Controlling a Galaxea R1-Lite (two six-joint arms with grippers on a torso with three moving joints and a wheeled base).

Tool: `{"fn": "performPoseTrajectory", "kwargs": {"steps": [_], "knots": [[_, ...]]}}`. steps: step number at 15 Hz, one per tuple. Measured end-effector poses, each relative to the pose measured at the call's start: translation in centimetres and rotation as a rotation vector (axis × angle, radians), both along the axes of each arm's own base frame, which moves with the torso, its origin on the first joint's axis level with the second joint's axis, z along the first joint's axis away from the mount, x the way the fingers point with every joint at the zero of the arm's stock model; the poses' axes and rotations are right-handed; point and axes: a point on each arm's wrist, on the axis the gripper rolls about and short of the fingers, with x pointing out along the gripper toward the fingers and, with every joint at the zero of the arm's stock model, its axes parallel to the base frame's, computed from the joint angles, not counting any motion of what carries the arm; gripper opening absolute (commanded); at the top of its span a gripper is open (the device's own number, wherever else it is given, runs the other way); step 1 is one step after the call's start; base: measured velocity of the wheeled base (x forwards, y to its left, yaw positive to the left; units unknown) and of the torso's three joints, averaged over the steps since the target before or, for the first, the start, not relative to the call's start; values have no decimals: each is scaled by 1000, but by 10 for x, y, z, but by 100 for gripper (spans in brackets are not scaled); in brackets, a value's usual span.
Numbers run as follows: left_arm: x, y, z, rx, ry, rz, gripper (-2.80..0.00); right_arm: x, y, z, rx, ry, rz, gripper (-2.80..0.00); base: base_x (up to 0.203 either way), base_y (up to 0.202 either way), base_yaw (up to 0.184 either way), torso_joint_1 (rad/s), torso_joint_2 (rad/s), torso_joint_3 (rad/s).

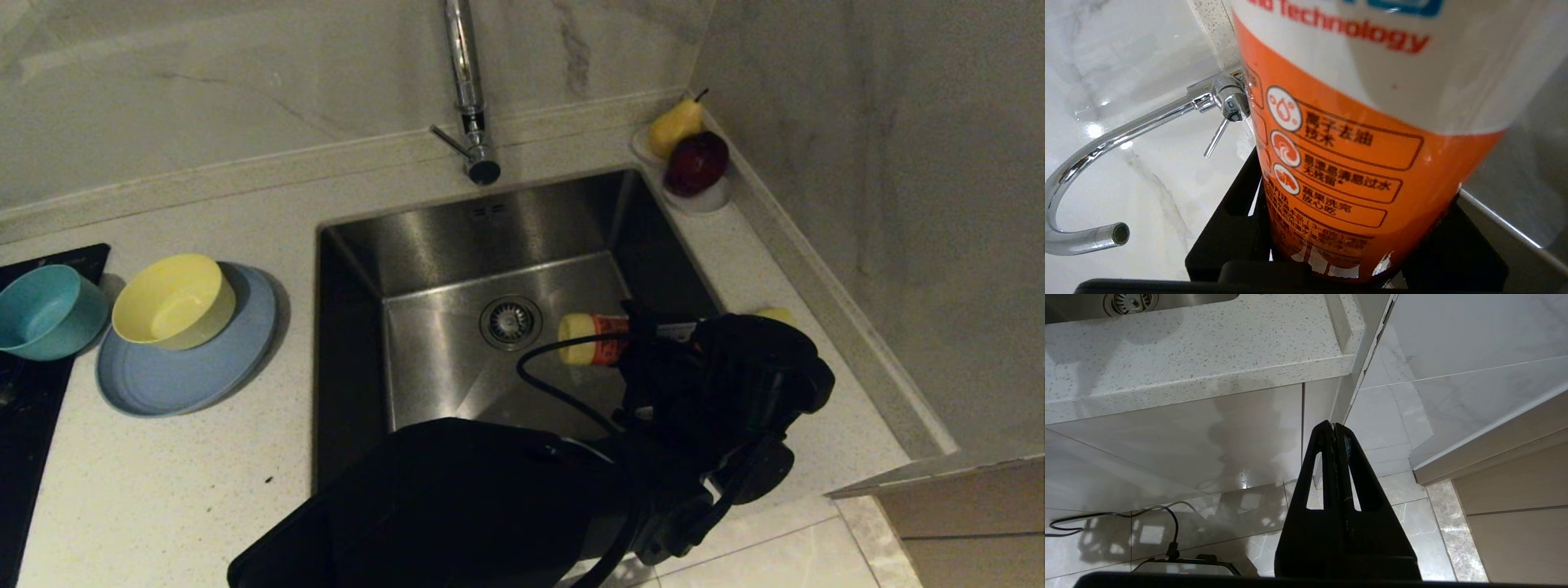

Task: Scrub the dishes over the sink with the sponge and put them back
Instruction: Squeeze it onto the sponge

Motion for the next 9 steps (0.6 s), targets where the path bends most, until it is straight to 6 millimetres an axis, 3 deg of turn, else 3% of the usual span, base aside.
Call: {"fn": "performPoseTrajectory", "kwargs": {"steps": [4,9], "knots": [[0,1,10,-110,-54,-1,-280,0,0,0,0,1,0,-280,0,0,0,0,0,0],[-7,13,51,-423,-216,-13,-280,0,0,0,0,0,0,-280,0,0,0,5,1,0]]}}
